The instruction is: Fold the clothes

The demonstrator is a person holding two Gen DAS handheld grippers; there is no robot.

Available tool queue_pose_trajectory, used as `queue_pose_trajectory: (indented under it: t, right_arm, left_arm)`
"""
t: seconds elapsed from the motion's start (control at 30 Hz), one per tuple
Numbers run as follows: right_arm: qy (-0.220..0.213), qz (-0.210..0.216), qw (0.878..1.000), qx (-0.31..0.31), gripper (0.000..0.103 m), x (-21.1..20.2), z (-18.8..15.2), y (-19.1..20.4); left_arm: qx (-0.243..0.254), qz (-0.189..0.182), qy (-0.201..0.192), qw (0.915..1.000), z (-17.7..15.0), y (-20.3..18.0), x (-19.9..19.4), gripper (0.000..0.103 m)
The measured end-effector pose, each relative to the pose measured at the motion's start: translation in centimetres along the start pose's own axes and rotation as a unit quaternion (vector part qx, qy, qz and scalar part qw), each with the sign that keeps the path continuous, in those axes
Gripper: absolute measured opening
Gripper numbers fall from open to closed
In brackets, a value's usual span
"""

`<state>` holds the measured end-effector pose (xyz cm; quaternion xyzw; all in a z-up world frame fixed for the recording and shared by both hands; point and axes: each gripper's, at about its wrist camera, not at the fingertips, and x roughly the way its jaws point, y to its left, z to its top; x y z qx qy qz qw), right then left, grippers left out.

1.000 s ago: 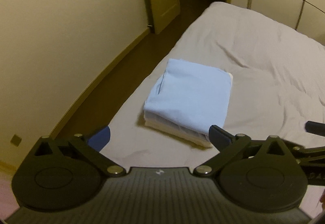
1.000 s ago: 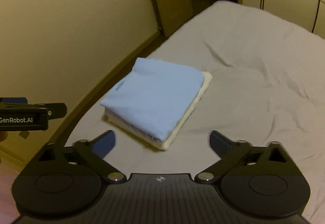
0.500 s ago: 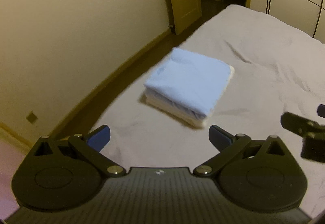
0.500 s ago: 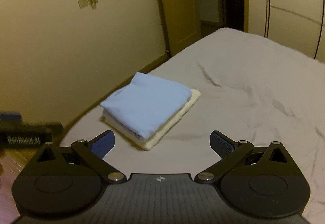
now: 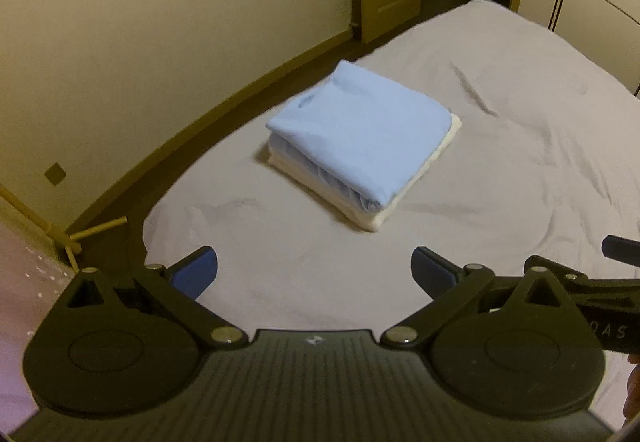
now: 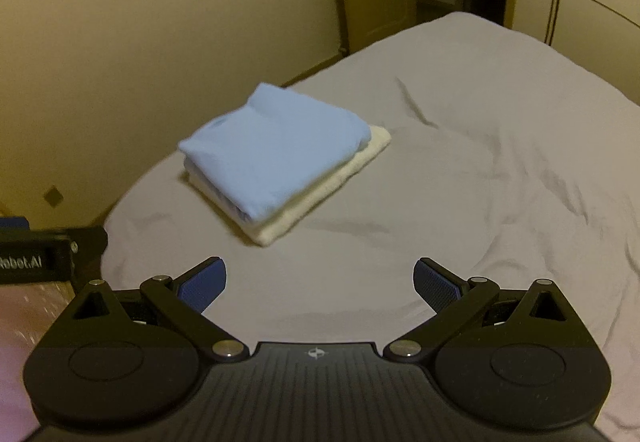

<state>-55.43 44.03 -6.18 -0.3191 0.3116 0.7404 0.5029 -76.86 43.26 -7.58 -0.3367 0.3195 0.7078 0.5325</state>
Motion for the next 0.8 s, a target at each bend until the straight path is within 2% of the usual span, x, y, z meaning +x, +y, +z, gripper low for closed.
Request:
queue_pose_trajectory:
  t: [0.3, 0.8]
  right_arm:
    - [0.041, 0.004, 0.999, 0.0, 0.103, 3.4, 1.1, -1.6]
    - [0.074, 0.013, 0.997, -0.007, 0.103, 8.0, 3.6, -2.7]
  left_arm:
    - [-0.016, 0.011, 0.024, 0.9995, 0.1, -0.5, 2.3, 0.102]
    - [-0.018, 0.023, 0.055, 0.998, 2.1, -1.4, 6.8, 0.102]
